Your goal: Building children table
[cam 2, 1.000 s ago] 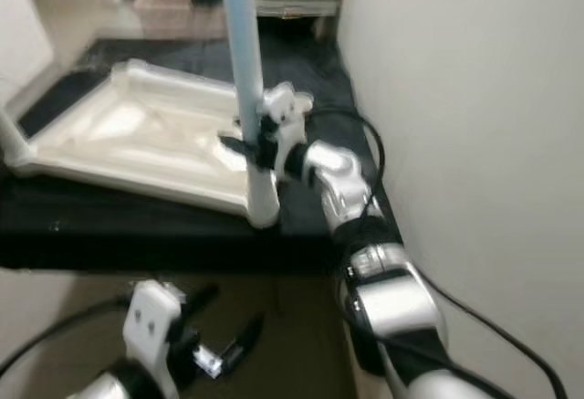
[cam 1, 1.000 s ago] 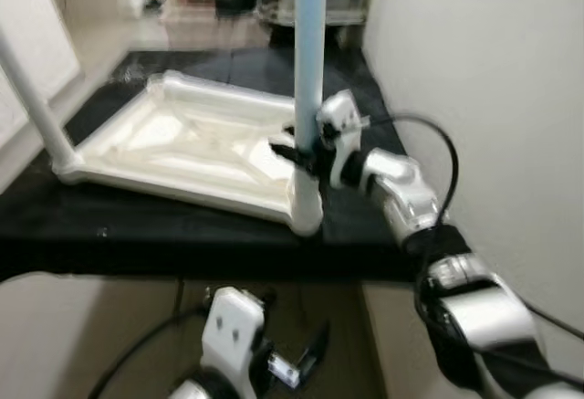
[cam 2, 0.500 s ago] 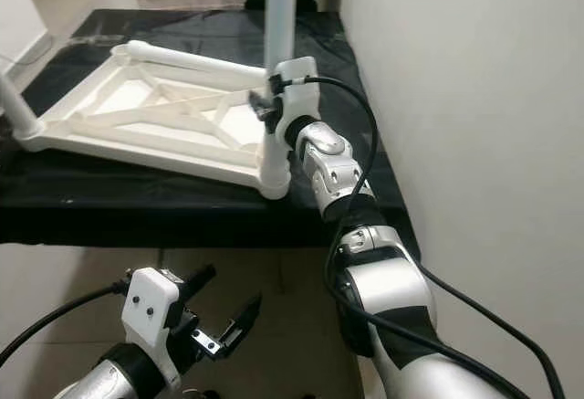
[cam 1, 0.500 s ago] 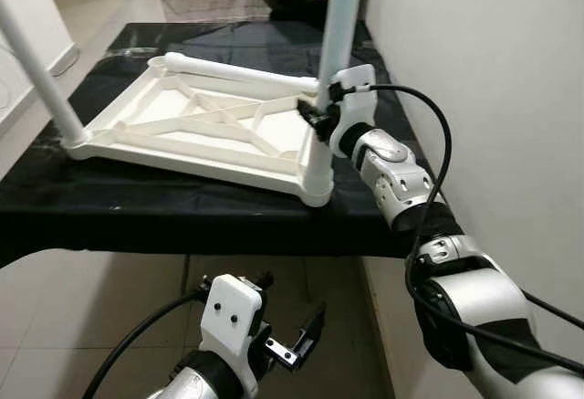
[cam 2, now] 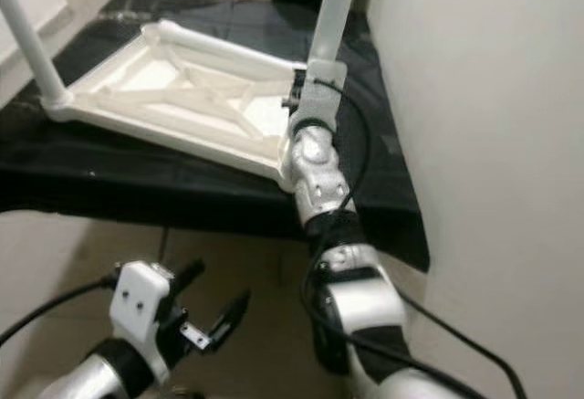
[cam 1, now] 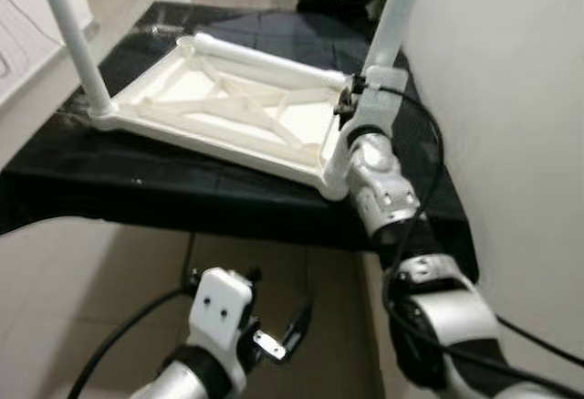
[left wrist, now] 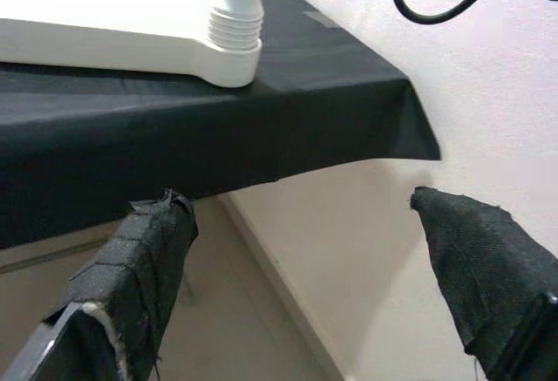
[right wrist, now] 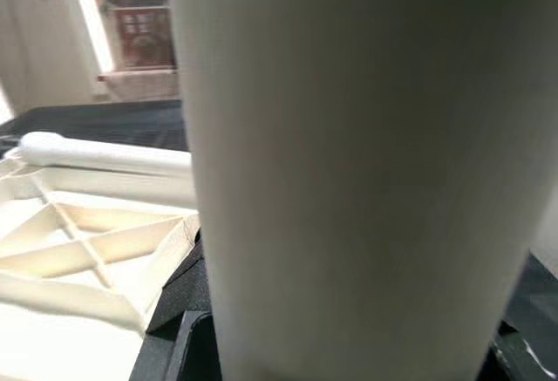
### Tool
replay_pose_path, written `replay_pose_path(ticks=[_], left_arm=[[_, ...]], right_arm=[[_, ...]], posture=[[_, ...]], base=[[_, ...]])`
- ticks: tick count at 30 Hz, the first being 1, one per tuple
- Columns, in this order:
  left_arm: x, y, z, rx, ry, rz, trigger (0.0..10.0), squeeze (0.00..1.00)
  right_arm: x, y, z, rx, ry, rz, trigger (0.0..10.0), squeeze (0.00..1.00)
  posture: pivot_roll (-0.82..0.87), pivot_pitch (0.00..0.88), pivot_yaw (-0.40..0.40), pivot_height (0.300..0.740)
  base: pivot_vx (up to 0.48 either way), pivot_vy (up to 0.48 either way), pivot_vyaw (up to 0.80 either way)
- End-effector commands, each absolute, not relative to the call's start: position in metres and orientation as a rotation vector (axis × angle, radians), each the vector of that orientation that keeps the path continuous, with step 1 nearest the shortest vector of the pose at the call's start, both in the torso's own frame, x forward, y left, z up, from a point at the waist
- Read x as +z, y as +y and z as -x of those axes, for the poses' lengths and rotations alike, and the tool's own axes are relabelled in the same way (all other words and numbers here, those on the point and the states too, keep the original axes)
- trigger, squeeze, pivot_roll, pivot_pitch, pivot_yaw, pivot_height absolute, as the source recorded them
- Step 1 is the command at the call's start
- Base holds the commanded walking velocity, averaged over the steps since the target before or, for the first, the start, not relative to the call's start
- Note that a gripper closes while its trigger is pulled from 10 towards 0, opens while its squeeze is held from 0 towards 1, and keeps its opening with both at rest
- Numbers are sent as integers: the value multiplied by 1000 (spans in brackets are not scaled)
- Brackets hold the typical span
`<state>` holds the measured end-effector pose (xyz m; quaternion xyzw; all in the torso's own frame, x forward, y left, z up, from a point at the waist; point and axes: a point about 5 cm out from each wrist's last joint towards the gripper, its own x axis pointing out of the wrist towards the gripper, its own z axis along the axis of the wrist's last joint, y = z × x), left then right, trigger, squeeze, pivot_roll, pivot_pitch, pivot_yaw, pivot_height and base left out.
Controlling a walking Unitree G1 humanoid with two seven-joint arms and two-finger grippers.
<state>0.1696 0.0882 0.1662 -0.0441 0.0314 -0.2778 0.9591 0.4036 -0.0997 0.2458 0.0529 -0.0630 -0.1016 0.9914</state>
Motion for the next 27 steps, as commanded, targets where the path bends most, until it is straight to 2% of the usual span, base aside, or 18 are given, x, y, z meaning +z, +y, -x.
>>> replay_pose_path(ticks=[1,9,15,27], left_arm=[[161,88,-169,-565,93,90,10000,0],[159,88,-171,-564,91,86,10000,0],[158,87,-172,-566,87,76,10000,0],[155,86,-174,-573,86,64,10000,0]], right_arm=[[180,-109,-396,-351,160,-91,10000,0],[200,-92,-392,-653,138,-148,10000,0],[204,-74,-382,-770,150,-230,10000,0],[209,-55,-380,-739,135,-183,10000,0]], posture=[[131,212,-39,740],[135,206,-36,740],[144,202,-35,740],[135,180,-36,740]], base=[[0,0,0],[0,0,0],[0,0,0],[0,0,0]])
